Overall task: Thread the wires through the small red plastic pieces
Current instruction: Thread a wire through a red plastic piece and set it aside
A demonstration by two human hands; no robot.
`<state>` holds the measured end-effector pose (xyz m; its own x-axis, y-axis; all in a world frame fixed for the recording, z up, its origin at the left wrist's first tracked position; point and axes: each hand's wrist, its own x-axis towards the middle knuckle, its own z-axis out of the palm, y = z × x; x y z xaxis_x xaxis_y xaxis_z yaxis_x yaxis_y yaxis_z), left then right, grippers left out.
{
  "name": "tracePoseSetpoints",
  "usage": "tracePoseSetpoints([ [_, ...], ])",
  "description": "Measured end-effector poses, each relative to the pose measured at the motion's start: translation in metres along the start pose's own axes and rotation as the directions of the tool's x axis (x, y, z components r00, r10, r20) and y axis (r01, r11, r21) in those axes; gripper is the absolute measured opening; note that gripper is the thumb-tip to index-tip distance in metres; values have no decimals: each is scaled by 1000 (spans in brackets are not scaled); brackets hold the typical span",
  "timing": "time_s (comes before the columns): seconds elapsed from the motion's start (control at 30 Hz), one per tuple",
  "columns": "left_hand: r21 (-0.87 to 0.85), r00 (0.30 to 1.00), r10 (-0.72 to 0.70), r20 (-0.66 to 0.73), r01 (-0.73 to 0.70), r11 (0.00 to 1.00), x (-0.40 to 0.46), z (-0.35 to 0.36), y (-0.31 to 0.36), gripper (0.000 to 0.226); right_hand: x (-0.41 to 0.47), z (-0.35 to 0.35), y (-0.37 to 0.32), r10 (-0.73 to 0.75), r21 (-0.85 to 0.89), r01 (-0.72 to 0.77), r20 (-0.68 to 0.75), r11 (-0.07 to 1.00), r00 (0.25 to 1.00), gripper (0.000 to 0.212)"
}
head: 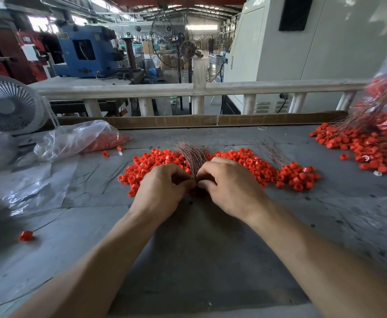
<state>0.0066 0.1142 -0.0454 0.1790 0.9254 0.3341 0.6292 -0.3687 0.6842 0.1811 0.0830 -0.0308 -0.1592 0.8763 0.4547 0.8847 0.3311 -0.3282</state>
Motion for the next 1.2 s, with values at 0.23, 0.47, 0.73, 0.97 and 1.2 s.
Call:
tracePoseSetpoints([
  [0.23, 21, 1000, 6, -9, -6, 1000, 2, 2, 1, 7, 1, 0, -1, 10, 32, -10, -11, 999, 1000, 9],
  [0.47, 19, 997, -57, -58, 58, 998, 3, 3, 3, 14, 0, -1, -2, 3, 64, 1, -59, 998, 998, 8],
  [0.73, -18, 994, 10, -108, -12, 1000, -1, 0, 9, 20, 1, 1, -2, -46, 82, 59, -146, 995, 988, 23],
  [0.97, -5, 992, 57, -114, -58, 998, -4, -1, 14, 20, 3, -3, -2, -80, 33, 88, -200, 996, 977, 7],
  [1.2, 6, 981, -40, -189, 42, 999, 2, -18, 7, 21, 4, -7, 3, -59, 107, 82, -210, 991, 976, 2],
])
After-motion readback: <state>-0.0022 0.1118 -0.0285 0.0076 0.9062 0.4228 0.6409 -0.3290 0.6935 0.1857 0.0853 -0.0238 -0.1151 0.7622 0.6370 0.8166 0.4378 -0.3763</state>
